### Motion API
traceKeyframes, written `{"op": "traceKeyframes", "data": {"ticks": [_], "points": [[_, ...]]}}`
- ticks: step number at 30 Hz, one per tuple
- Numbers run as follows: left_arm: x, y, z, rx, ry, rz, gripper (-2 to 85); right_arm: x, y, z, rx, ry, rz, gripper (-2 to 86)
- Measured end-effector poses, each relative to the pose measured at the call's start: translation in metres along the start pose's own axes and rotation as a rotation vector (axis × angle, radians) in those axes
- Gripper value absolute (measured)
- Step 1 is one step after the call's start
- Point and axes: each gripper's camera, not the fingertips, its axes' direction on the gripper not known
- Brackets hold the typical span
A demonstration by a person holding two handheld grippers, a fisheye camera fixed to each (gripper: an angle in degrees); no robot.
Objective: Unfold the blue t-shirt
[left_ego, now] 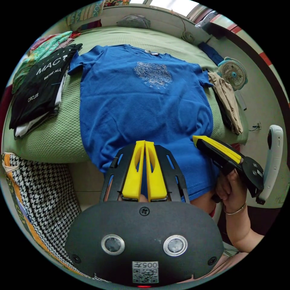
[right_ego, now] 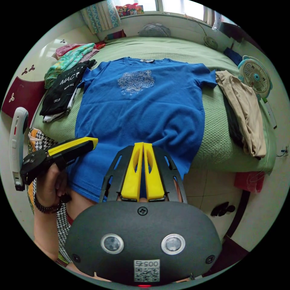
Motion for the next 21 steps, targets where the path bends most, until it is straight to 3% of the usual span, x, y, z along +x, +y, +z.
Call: {"op": "traceKeyframes", "data": {"ticks": [21], "points": [[-0.017,-0.003,-0.014,0.006,0.013,-0.006,-0.6,-0.004,-0.004,0.004,0.006,0.010,0.001,-1.3]]}}
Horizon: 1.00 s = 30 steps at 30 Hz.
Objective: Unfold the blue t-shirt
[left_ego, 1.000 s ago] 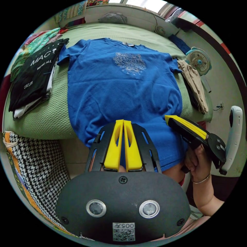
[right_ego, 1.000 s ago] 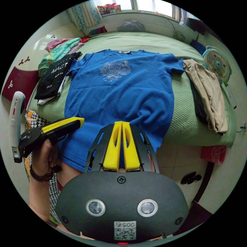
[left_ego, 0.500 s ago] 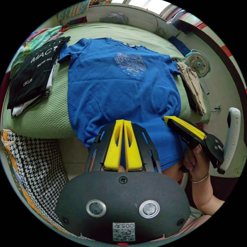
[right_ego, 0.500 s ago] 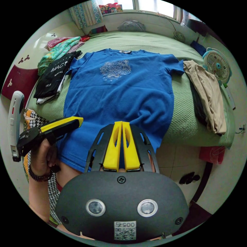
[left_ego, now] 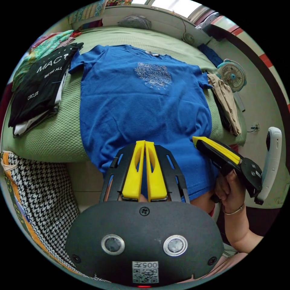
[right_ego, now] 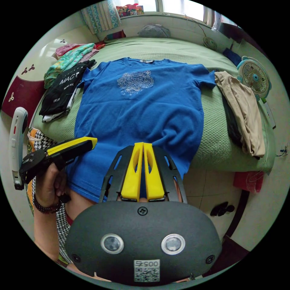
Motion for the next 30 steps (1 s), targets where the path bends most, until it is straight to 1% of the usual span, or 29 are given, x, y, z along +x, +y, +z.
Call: {"op": "traceKeyframes", "data": {"ticks": [21,30], "points": [[-0.029,-0.012,-0.025,0.000,0.021,-0.009,-0.6,-0.009,-0.010,0.007,0.000,0.006,0.000,-1.3],[-0.042,-0.019,-0.041,-0.008,0.004,-0.006,-0.6,-0.014,-0.013,0.007,0.005,0.009,-0.001,-1.4]]}}
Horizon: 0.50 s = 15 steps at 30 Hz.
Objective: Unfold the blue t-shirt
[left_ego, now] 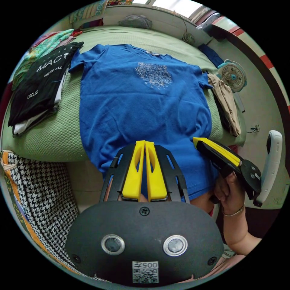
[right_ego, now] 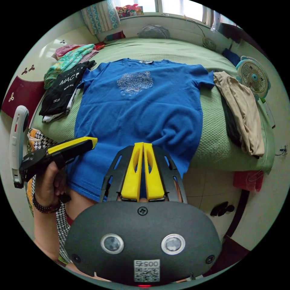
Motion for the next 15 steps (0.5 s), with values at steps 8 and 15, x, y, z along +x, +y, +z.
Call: {"op": "traceKeyframes", "data": {"ticks": [8,15], "points": [[-0.022,-0.008,-0.022,-0.012,0.014,-0.009,-0.6,-0.016,-0.010,-0.003,-0.030,0.010,-0.008,-1.3],[-0.073,-0.016,-0.067,0.094,0.092,-0.070,-0.7,-0.061,-0.047,-0.038,0.074,-0.044,-0.132,-1.2]]}}
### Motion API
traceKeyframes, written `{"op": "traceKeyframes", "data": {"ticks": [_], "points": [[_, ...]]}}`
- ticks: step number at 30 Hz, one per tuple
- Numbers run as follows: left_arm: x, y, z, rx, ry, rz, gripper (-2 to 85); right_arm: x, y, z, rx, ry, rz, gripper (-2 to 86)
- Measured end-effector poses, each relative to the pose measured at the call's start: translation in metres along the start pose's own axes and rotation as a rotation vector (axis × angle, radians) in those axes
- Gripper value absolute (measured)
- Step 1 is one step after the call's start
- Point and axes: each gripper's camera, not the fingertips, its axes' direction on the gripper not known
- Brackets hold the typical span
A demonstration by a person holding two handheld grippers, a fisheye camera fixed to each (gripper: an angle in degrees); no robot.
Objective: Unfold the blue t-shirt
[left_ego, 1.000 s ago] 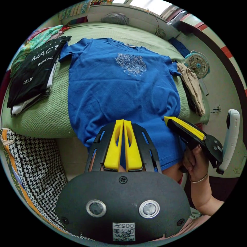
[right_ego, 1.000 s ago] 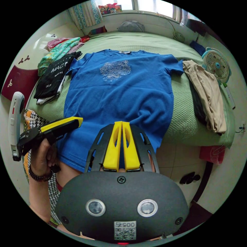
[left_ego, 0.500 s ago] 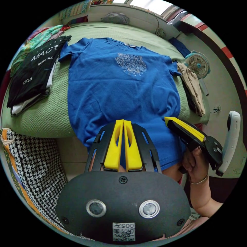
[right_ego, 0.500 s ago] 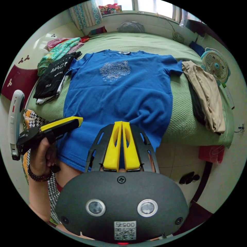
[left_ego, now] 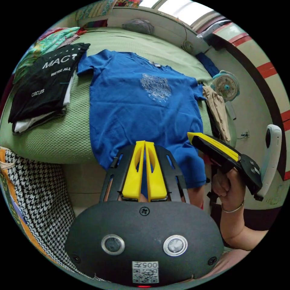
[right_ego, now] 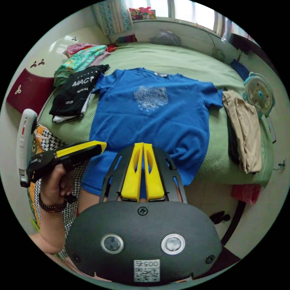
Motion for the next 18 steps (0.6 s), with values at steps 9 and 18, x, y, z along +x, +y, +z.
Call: {"op": "traceKeyframes", "data": {"ticks": [9,18], "points": [[-0.079,-0.039,-0.043,0.146,-0.011,-0.125,0.3,-0.066,-0.099,0.014,0.182,0.027,-0.201,1.7],[-0.123,-0.097,-0.056,0.298,-0.040,-0.163,9.7,-0.110,-0.230,0.066,0.157,-0.159,-0.298,7.5]]}}
